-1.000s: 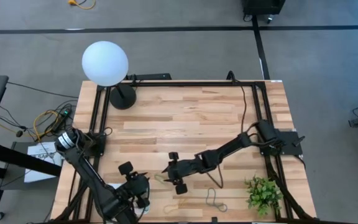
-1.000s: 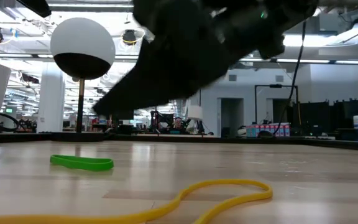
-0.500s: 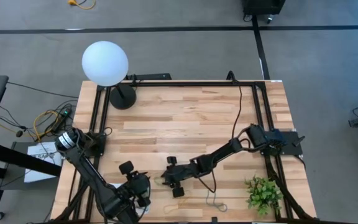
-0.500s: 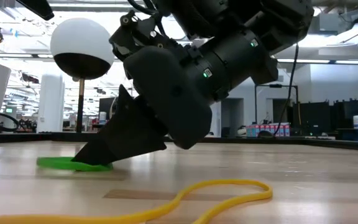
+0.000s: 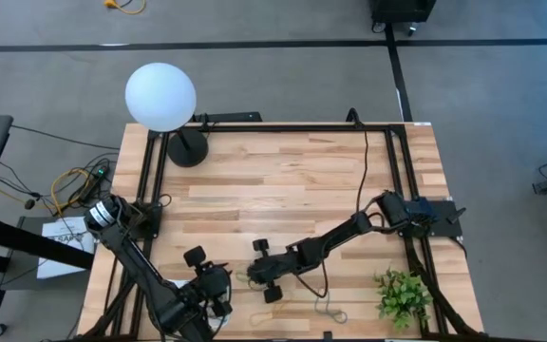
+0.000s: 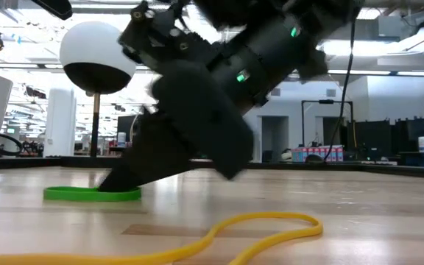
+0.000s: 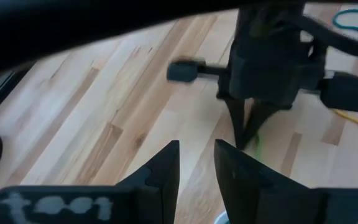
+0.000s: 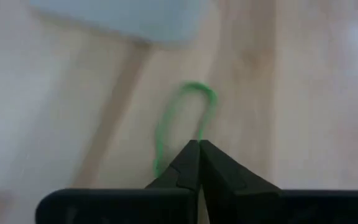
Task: Pick and place items into bin
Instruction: Put the green rubber band into the bin
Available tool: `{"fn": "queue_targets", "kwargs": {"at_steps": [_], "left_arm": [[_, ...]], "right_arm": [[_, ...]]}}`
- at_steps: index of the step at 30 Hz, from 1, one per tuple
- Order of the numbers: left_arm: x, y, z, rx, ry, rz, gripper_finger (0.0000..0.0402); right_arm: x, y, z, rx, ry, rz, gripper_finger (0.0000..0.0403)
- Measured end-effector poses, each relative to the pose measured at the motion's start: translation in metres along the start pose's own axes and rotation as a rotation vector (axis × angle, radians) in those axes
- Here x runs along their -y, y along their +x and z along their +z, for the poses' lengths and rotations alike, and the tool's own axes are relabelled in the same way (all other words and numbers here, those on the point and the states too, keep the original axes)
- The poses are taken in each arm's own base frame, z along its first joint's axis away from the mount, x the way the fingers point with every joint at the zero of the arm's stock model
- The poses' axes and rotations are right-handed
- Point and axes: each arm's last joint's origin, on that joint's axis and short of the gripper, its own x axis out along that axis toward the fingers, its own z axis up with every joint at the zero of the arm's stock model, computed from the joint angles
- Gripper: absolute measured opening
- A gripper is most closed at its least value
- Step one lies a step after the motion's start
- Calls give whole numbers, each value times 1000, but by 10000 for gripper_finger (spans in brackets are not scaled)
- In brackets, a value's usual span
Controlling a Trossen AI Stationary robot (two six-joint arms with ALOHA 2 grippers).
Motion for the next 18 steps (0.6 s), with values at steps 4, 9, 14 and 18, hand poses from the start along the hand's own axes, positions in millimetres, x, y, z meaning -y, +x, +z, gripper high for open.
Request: {"fn": "queue_targets", "kwargs": {"at_steps": [4,9,14,18], "left_arm": [[1,5,2,3,-5,-2,91],[-3,29,4,-69,30,22,93],[-4,57,11,-155,36,-10,108],[-1,69,20,-113,110,-48,124]], "right_arm": [[-6,-26,11,-134,-104,-152,2],[-8,-67,33,-161,-93,-254,2],[-19,-89,46,-107,-83,-257,2],[-26,-89,41,-149,-113,-273,1]]}}
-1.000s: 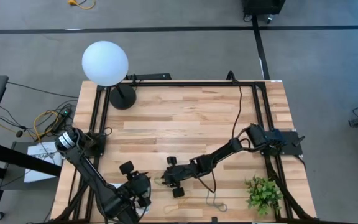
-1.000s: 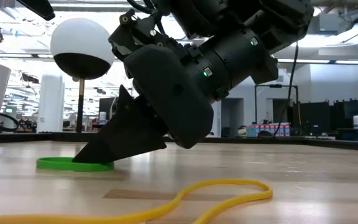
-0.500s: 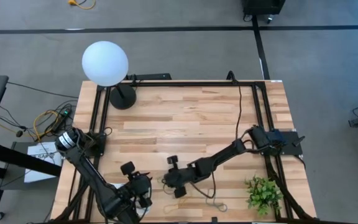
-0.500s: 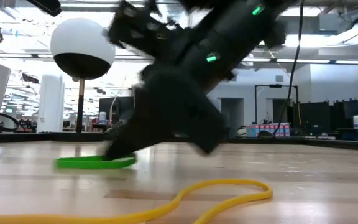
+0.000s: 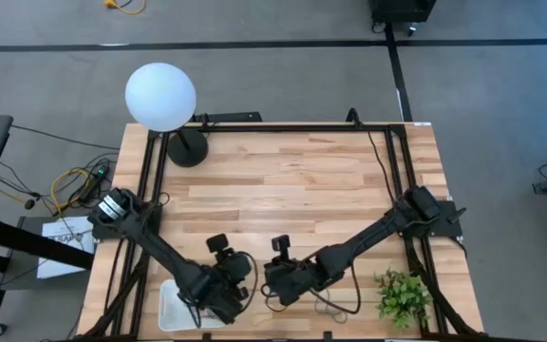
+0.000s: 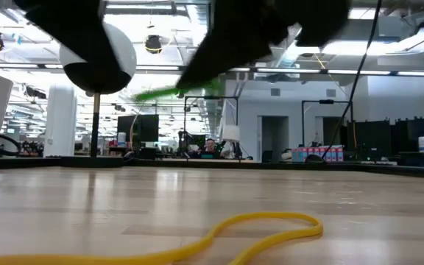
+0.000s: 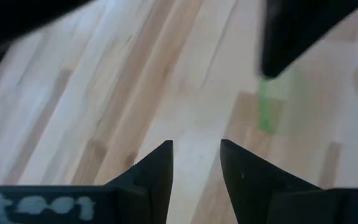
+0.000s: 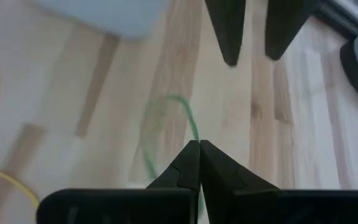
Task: Pick and place items into bin
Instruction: Put the green rubber band into the bin
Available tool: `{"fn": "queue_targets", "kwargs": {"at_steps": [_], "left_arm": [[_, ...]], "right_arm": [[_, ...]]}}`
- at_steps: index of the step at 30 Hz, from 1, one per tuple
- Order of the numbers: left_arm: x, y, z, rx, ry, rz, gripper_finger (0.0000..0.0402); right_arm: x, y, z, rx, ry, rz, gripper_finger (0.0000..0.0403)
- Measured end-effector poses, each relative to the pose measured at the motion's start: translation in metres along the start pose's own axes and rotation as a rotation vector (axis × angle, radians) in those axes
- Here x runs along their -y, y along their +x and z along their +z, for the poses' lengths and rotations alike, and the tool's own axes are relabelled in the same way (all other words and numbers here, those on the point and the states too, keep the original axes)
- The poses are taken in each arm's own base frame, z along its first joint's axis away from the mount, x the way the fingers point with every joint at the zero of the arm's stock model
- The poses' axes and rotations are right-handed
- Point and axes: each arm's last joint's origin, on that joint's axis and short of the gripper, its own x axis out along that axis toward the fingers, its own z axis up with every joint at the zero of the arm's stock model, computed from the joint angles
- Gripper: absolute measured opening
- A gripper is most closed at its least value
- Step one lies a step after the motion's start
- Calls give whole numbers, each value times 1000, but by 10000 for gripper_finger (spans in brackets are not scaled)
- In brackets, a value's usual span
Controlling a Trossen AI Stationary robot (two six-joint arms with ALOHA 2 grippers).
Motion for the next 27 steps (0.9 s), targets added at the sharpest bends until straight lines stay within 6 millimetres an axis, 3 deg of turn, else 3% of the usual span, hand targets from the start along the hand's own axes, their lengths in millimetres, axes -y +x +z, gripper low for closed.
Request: {"fn": "queue_targets", "kwargs": {"at_steps": [9,27], "left_arm": [[8,11,23,66,-26,-140,158],[-1,22,34,36,25,-152,167]], "right_arm": [[7,5,-7,-62,39,-33,1],[3,0,-5,-41,14,-153,0]]}}
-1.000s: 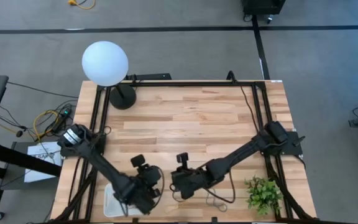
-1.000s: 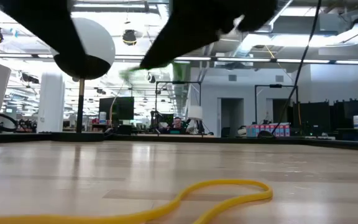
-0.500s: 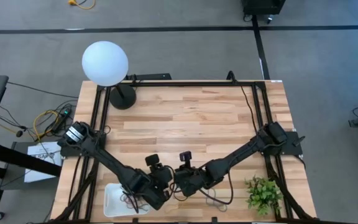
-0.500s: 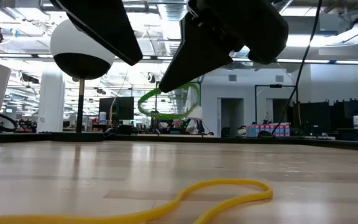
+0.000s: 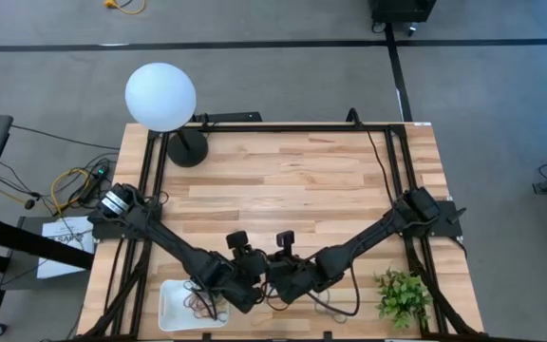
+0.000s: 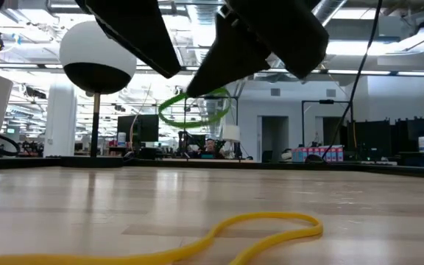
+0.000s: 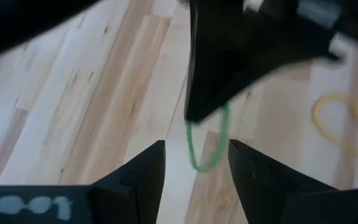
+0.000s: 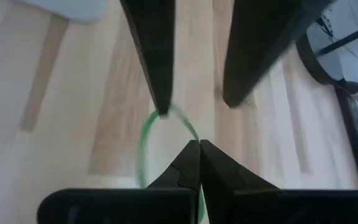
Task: Pick and place items into bin
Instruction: Put the green rubber band into the bin
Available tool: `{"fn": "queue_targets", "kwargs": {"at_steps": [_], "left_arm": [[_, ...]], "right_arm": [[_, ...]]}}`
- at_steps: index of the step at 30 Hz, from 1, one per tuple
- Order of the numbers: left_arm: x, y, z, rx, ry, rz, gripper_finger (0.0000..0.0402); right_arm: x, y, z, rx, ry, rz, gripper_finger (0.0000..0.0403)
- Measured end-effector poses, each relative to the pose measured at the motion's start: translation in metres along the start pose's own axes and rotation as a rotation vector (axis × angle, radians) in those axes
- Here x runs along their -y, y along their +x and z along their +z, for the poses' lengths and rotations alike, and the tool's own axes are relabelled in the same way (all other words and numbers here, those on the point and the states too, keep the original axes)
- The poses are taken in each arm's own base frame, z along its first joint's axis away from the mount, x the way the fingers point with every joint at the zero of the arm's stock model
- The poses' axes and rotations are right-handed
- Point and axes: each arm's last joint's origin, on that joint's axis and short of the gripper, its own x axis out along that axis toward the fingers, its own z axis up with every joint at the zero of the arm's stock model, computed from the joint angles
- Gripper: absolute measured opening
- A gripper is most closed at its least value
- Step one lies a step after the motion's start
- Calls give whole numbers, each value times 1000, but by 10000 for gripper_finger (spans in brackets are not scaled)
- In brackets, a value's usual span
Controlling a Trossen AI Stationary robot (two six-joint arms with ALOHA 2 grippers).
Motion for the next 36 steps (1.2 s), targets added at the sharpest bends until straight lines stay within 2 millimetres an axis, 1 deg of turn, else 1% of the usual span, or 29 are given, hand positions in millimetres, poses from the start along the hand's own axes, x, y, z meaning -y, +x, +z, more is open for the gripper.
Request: {"fn": "queue_targets", "kwargs": {"at_steps": [3,6,9,11,14,17,21,25,27,31,33,36], "left_arm": [[2,-4,-11,-52,105,19,167],[-1,-14,-29,-165,225,87,167],[-11,-25,-44,-258,229,213,167],[-16,-32,-52,-280,203,296,167],[-12,-41,-60,-192,161,348,167],[1,-46,-68,-66,152,319,167],[17,-47,-75,66,118,252,167],[22,-43,-81,177,87,250,167],[25,-39,-81,227,38,234,167],[31,-25,-77,262,-2,164,167],[34,-19,-73,287,-16,134,167],[35,-13,-61,319,-36,113,167]], "right_arm": [[-1,-1,-5,-45,-34,-23,0],[-1,-4,-7,-63,-44,-34,0],[-1,-4,-8,-69,-50,-35,0],[-1,-5,-8,-69,-51,-35,0],[2,-8,-6,-64,-46,-34,0],[2,-11,-7,-67,-53,-28,0],[2,-14,-4,-52,-44,-23,0],[2,-13,-4,-51,-42,-23,0],[2,-13,-3,-43,-36,-24,0],[0,-15,2,9,-17,-17,0],[-2,-16,5,36,-31,-4,0],[-3,-17,8,60,-44,3,0]]}}
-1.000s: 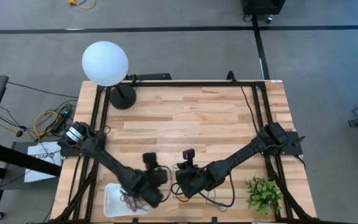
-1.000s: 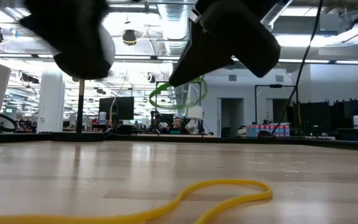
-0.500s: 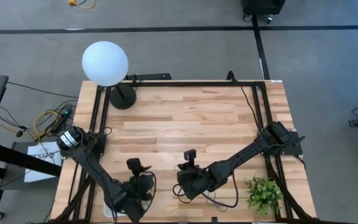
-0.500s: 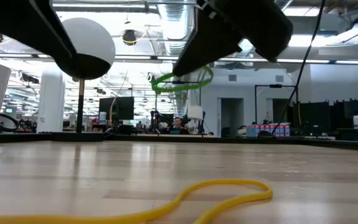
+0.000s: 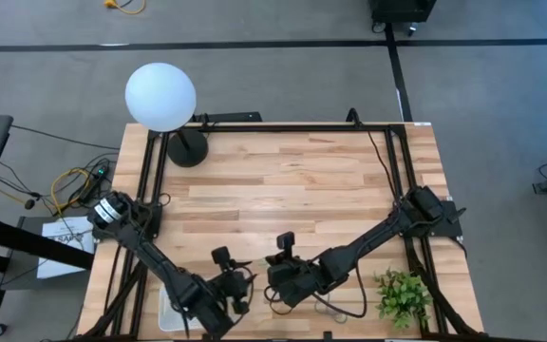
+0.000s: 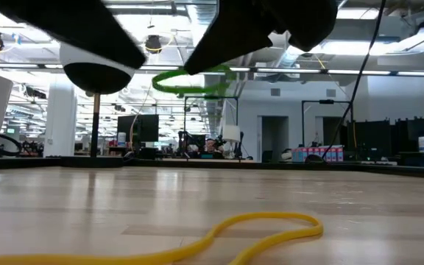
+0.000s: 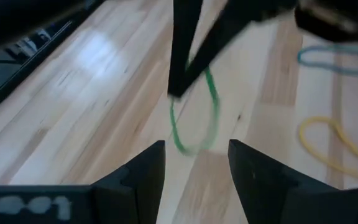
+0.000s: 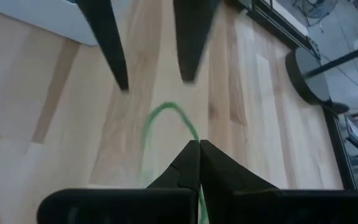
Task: Pick and place items into bin
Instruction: Put the green rubber band into the bin
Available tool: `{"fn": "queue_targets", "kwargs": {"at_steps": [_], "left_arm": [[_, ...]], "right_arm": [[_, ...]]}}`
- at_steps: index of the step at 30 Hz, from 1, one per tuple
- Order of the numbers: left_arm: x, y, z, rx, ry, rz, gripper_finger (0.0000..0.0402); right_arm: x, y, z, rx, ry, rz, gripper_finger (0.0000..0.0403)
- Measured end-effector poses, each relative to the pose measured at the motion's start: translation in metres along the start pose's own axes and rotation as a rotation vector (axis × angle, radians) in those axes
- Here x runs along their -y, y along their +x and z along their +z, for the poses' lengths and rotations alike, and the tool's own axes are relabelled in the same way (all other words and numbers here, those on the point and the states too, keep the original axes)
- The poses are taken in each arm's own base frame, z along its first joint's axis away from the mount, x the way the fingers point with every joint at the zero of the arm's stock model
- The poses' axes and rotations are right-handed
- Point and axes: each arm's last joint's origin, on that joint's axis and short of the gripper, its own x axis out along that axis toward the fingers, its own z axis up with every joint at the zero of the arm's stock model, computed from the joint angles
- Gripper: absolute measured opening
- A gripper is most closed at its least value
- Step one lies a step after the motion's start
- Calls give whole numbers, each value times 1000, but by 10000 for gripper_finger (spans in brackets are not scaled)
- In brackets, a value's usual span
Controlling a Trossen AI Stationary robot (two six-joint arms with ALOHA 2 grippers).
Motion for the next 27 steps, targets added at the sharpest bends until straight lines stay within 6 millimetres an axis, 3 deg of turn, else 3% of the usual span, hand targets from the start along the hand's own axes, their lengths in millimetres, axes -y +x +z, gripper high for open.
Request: {"fn": "queue_targets", "kwargs": {"at_steps": [12,27], "left_arm": [[-5,30,20,-43,-9,-91,167],[-2,24,19,-31,6,-101,167]], "right_arm": [[-5,-3,6,53,22,47,0],[-1,2,-3,-21,36,47,0]]}}
